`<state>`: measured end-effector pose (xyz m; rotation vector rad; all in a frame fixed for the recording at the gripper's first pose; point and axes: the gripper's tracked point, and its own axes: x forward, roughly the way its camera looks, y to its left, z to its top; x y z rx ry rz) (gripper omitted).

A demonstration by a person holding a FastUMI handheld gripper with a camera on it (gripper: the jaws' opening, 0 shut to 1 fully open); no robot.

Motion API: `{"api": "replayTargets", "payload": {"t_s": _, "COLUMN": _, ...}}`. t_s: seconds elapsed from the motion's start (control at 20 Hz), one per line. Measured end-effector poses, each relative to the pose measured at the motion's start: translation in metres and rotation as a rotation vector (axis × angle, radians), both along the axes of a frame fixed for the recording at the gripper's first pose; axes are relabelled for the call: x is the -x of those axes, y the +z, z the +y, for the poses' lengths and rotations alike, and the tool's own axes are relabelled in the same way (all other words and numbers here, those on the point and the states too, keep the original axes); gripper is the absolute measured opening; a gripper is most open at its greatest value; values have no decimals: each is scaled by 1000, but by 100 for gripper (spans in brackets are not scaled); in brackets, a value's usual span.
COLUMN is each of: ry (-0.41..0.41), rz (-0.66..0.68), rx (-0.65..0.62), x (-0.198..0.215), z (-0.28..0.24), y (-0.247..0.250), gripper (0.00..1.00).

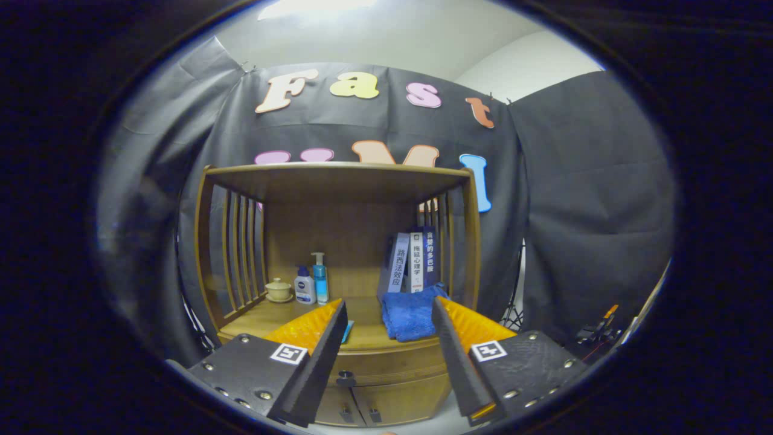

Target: Pull open the drawer, take out the items inside it, and place them on the countertop above the cabinet.

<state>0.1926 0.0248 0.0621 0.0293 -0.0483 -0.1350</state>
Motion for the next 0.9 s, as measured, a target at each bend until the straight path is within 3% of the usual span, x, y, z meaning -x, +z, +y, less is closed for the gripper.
{"api": "replayTargets", "payload": {"t_s": 0.2, "ry": 17, "rz": -57, "rx": -26, "x": 38, "z": -7, "y": 13, "gripper": 82}}
{"api": "replayTargets", "payload": {"t_s": 0.35, "ry": 111, "rz": -87, "rx": 9, "x": 70, "z": 8, "y": 17, "gripper": 80}}
{"api": "replayTargets", "payload": {"t_s": 0.55, "ry": 150, "rz": -97, "rx": 61, "x": 105, "z": 9, "y": 21, "gripper": 80}}
{"api": "replayTargets", "payload": {"t_s": 0.9, "ry": 202, "rz": -128, "rx": 63, "x": 137, "z": 10, "y": 18, "gripper": 79}}
